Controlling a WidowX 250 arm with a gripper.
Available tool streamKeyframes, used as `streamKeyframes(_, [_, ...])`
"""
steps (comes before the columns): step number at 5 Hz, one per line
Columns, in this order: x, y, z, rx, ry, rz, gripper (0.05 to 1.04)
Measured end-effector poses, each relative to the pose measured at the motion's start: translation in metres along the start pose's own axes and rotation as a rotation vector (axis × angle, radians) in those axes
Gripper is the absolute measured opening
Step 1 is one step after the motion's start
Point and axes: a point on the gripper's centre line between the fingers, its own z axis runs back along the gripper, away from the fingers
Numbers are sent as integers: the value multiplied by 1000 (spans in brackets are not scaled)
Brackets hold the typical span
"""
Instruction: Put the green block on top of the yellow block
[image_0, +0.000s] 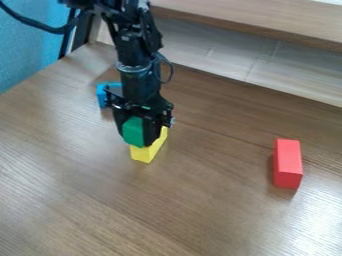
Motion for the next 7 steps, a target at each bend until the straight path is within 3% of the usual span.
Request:
streamKeyframes(1, [-2, 4, 0, 0, 12, 29, 951])
streamKeyframes(2, [4, 7, 6, 7, 2, 23, 1003])
streamKeyframes(4, [17, 5, 23, 1, -28, -5, 999])
streamKeyframes(6, [31, -3, 53, -52, -110, -2, 999])
streamKeyframes(7, [38, -2, 63, -52, -133, 3, 999])
